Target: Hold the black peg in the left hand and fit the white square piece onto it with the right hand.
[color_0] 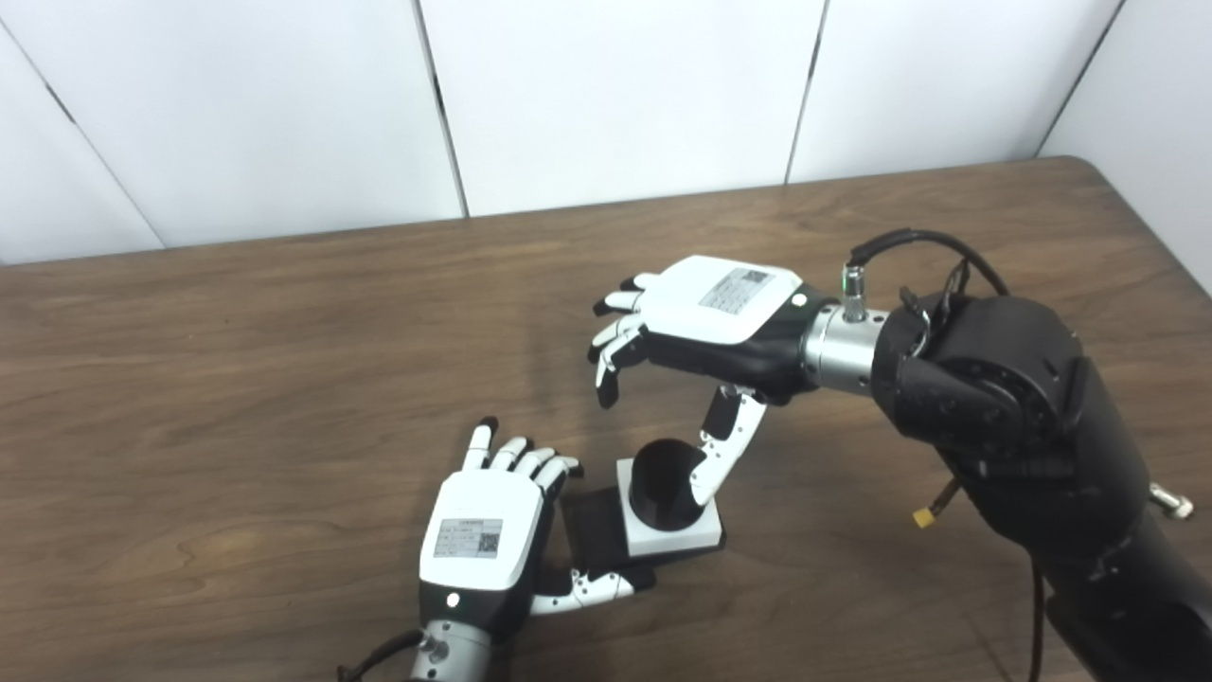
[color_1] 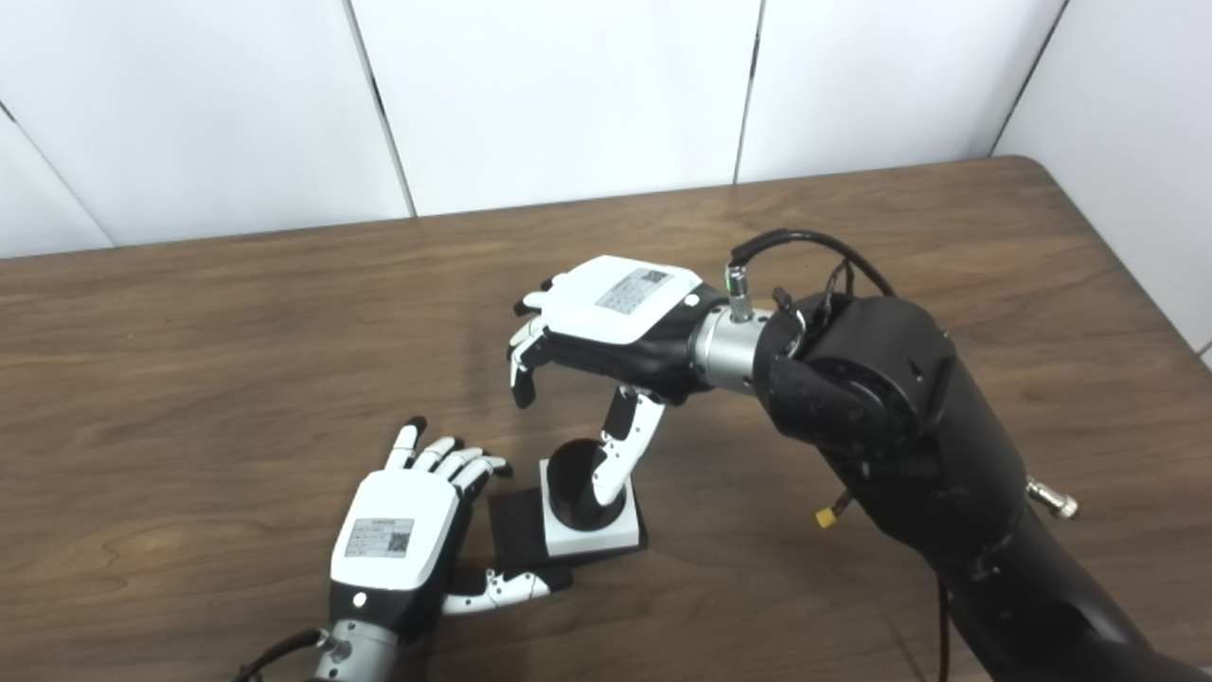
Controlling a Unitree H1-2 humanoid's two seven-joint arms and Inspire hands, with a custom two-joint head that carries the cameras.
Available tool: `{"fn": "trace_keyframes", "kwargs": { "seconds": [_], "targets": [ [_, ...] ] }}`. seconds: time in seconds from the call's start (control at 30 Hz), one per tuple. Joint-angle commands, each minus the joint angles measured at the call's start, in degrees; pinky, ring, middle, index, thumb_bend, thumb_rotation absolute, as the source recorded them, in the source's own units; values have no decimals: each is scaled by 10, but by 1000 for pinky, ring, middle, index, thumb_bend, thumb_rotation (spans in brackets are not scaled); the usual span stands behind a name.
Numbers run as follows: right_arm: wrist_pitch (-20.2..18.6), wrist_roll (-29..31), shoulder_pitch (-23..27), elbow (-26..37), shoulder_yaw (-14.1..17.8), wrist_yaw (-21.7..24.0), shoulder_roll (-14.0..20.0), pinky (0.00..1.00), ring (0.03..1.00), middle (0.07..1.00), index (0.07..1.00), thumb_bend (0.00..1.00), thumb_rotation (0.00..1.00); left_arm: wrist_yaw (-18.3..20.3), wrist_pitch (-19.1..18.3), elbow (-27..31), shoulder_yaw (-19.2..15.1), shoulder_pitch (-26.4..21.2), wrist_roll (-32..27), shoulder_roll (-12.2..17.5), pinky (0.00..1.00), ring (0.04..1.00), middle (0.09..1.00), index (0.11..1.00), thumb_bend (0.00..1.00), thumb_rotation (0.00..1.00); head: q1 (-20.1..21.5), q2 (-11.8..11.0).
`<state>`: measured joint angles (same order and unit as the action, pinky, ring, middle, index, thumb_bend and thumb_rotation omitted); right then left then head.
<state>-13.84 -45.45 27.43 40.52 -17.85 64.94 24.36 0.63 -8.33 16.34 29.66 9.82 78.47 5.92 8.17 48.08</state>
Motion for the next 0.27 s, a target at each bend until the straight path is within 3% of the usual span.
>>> {"fn": "trace_keyframes", "kwargs": {
  "seconds": [0.0,0.13,0.23],
  "targets": [
    [-7,1,19,9,12,-13,2,1000,967,856,687,1000,478,-32,9,4,-2,0,-10,-10,1000,837,773,762,973,954,1,0],
    [-5,3,17,5,12,-17,2,1000,969,856,687,1000,474,-49,17,2,-4,-1,-38,-8,1000,838,771,770,986,953,-10,1],
    [2,6,14,-2,12,-28,0,1000,964,854,682,1000,473,-22,18,15,-7,-1,-68,-4,1000,852,785,772,991,968,-16,-3]
  ]
}}
